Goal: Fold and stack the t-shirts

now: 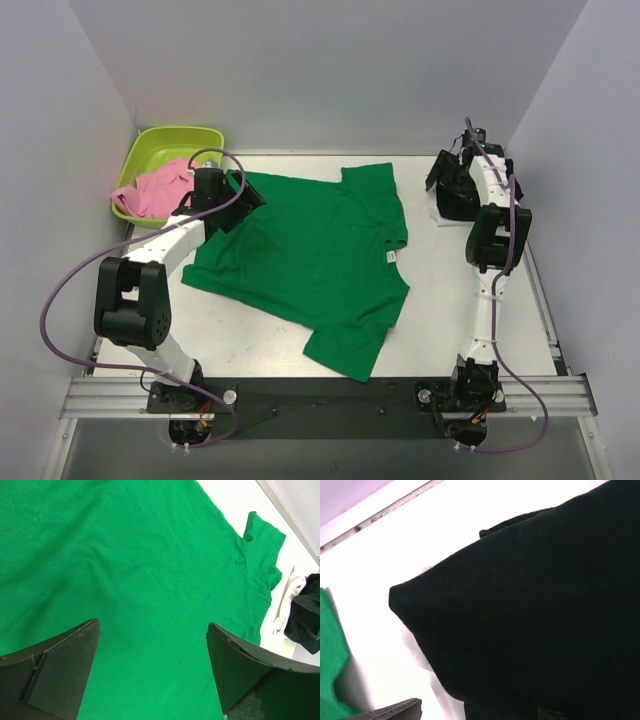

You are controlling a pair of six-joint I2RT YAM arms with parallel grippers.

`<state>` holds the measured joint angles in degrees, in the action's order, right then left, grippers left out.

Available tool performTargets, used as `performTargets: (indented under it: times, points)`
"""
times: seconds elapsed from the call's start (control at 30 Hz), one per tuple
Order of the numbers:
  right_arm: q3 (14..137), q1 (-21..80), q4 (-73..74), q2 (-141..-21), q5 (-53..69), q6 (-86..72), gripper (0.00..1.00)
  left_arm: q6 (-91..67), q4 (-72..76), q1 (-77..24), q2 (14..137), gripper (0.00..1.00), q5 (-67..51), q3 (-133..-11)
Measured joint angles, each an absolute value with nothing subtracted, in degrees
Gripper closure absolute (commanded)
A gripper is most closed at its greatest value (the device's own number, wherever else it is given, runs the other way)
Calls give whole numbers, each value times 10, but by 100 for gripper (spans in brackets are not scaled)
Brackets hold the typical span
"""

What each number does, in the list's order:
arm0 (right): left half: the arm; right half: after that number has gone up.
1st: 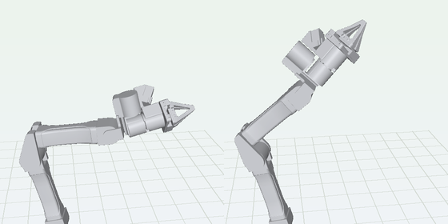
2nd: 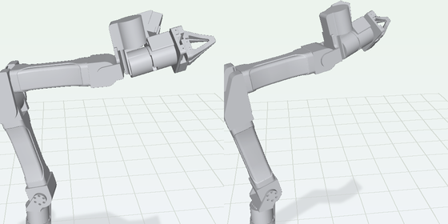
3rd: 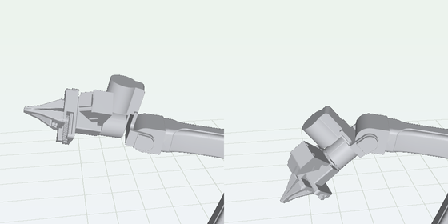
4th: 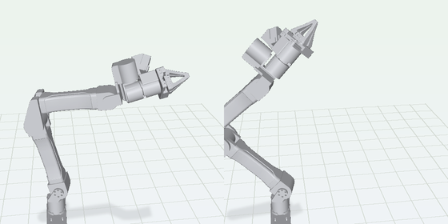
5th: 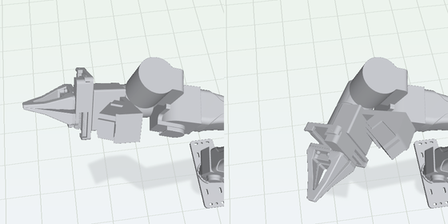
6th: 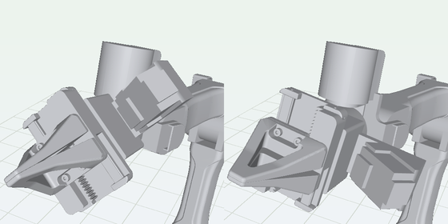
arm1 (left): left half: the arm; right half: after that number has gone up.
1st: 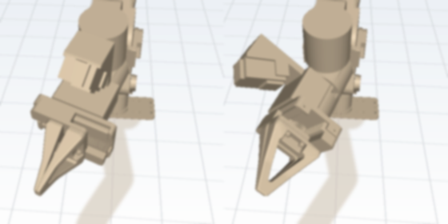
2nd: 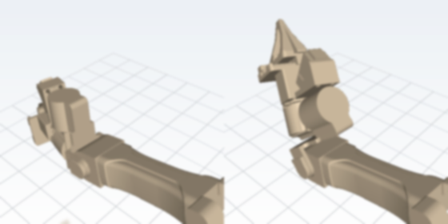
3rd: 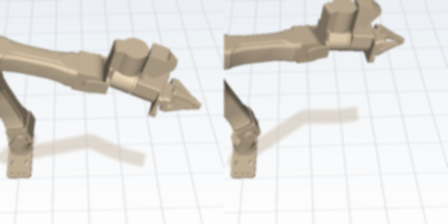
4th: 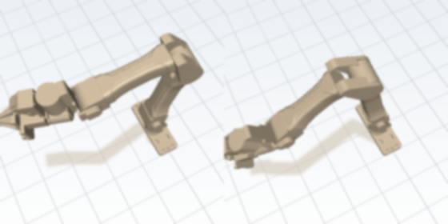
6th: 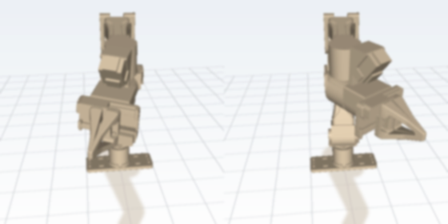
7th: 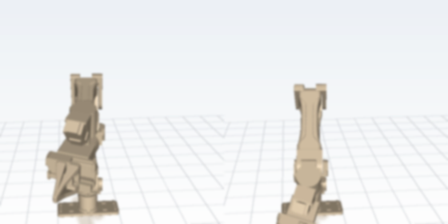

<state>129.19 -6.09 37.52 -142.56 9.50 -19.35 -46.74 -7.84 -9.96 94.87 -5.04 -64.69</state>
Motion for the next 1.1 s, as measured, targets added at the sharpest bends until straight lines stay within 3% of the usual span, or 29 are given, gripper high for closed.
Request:
performTargets:
  times: [0.33, 0.63, 0.9, 1.1]
  points:
    - [1345, -86, 377, -1454, 88, -181, 0, -474, -67, -99, 948, 2, -52, -637]
    - [1097, -59, 266, -1254, 55, -179, 0, -473, -71, -93, 938, 2, -59, -637]
    - [995, 112, 211, -1053, 47, -195, 0, -448, -120, -48, 928, 2, -77, -687]
    - [939, 231, 205, -1062, 69, -225, 0, -419, -192, -3, 928, 3, -79, -722]
